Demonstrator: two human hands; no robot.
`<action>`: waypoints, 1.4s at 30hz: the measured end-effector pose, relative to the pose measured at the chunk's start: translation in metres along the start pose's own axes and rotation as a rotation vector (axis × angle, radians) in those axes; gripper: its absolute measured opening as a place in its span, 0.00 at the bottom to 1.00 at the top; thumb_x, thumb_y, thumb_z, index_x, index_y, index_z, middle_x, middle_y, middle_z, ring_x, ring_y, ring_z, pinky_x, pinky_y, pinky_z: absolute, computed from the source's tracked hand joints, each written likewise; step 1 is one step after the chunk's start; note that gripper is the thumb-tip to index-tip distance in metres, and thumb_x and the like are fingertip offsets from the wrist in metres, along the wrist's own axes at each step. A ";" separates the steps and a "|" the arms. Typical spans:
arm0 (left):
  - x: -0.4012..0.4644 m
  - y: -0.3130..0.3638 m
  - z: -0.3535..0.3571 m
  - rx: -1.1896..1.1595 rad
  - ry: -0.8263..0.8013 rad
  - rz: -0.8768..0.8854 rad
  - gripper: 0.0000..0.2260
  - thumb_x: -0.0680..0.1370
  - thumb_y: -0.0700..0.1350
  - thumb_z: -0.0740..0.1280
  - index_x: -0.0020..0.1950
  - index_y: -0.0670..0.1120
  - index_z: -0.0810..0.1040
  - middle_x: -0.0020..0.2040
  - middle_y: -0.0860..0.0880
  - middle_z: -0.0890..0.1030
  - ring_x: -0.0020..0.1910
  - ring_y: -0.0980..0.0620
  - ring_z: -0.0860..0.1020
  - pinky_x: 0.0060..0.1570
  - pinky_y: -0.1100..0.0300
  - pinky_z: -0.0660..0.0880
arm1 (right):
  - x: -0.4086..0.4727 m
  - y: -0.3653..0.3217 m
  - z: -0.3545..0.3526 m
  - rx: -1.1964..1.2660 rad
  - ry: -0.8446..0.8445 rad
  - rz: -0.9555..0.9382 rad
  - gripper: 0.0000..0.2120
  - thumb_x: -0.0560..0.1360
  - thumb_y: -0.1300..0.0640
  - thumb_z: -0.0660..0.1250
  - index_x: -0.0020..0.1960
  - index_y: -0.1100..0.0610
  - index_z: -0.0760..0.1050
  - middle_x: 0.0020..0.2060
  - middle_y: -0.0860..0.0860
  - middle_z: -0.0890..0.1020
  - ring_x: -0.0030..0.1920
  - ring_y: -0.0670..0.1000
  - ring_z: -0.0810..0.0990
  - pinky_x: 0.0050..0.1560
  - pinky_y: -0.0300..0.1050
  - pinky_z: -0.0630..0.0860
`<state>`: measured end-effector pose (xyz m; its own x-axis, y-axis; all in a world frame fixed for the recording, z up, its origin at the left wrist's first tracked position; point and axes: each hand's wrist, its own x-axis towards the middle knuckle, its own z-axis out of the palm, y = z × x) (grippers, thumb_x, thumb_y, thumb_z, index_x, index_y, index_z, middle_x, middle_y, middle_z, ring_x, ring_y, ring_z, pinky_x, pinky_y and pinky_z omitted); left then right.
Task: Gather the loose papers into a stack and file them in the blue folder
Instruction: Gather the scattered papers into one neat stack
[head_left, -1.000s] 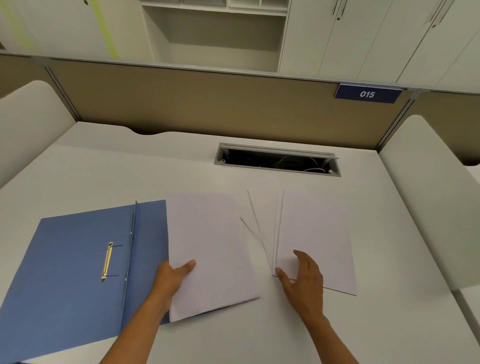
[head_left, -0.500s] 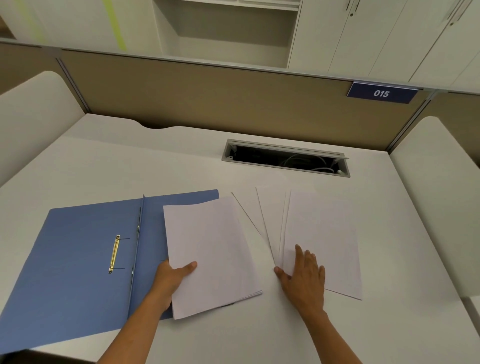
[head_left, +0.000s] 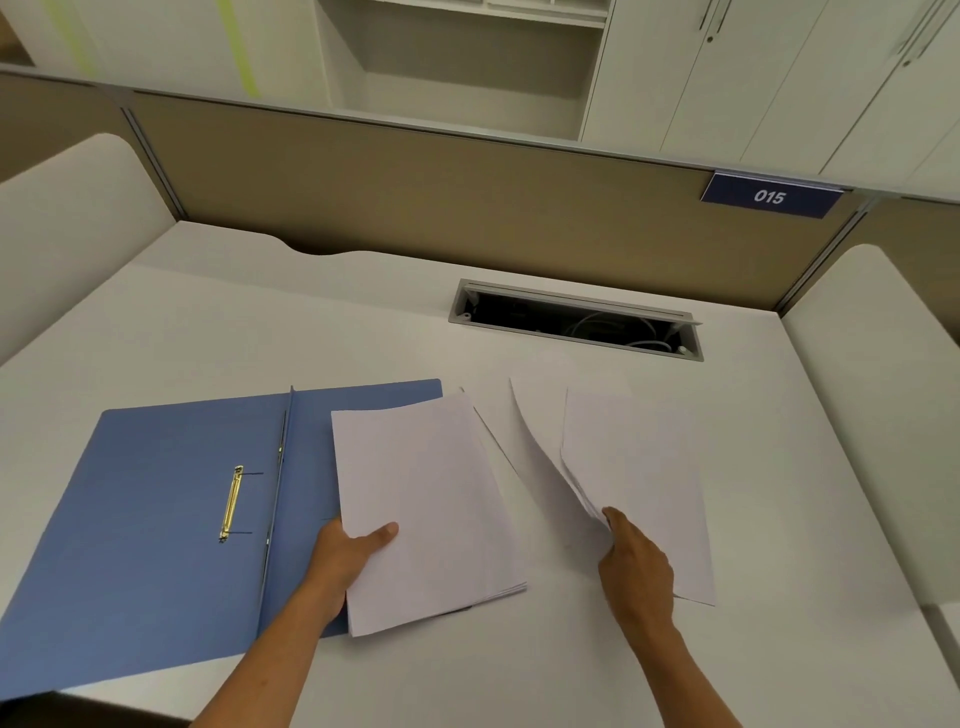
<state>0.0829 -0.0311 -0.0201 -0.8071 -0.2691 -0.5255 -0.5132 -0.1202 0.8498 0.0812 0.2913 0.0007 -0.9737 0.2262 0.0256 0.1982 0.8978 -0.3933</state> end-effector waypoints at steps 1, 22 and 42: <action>0.000 0.000 0.000 0.002 0.003 -0.001 0.16 0.71 0.41 0.75 0.56 0.46 0.77 0.48 0.49 0.82 0.48 0.48 0.80 0.47 0.55 0.77 | 0.001 -0.001 -0.001 0.018 0.045 -0.013 0.21 0.72 0.73 0.63 0.63 0.61 0.76 0.49 0.59 0.85 0.44 0.62 0.84 0.46 0.51 0.79; -0.007 0.010 -0.003 -0.121 -0.068 -0.079 0.19 0.74 0.58 0.68 0.59 0.48 0.78 0.53 0.45 0.84 0.52 0.45 0.82 0.48 0.52 0.78 | -0.082 -0.095 0.071 -0.041 -0.214 -1.016 0.30 0.65 0.60 0.75 0.66 0.52 0.75 0.63 0.49 0.80 0.64 0.49 0.77 0.65 0.48 0.73; -0.050 0.045 0.004 0.063 -0.150 0.392 0.23 0.67 0.43 0.77 0.59 0.50 0.74 0.52 0.56 0.84 0.50 0.54 0.83 0.43 0.63 0.80 | 0.012 -0.069 -0.034 1.144 -0.504 -0.072 0.31 0.70 0.59 0.73 0.70 0.53 0.66 0.61 0.55 0.80 0.59 0.53 0.80 0.56 0.48 0.79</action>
<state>0.0996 -0.0195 0.0442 -0.9760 -0.1402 -0.1668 -0.1717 0.0234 0.9849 0.0599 0.2444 0.0594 -0.9627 -0.2065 -0.1749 0.1781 0.0030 -0.9840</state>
